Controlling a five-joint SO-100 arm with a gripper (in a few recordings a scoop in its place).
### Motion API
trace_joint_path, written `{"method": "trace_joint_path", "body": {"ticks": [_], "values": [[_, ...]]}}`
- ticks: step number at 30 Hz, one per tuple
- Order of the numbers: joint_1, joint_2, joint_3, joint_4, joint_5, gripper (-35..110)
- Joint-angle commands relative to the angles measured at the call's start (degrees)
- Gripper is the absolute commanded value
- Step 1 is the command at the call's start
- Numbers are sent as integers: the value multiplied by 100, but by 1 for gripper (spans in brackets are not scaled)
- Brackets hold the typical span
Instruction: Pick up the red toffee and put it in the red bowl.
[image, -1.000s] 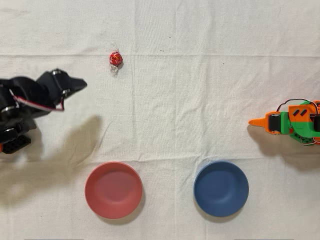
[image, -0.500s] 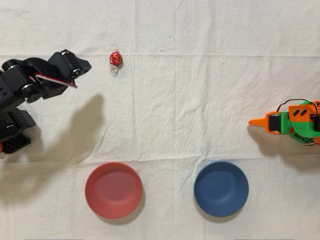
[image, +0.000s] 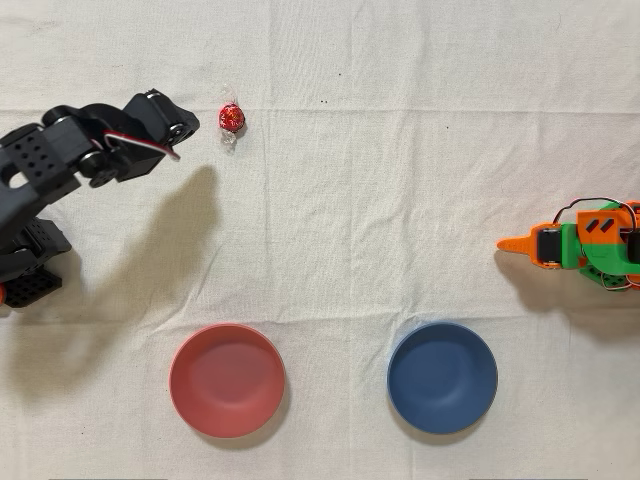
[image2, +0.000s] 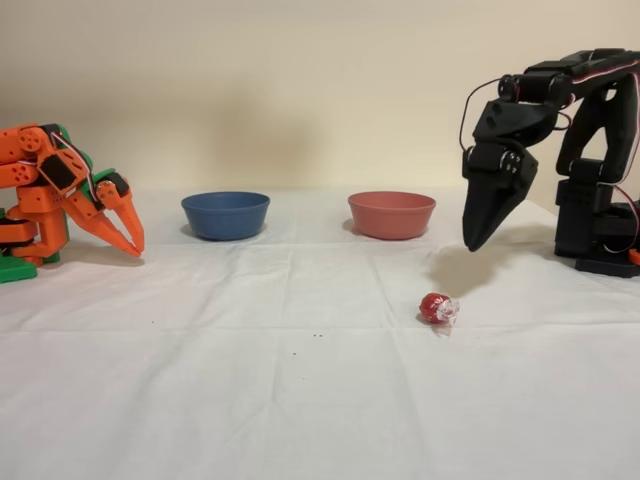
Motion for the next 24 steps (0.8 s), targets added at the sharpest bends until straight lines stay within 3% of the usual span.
{"method": "trace_joint_path", "body": {"ticks": [1,24], "values": [[-97,9,-229,-237,-255,0],[-79,-888,-316,-993,-510,1]]}}
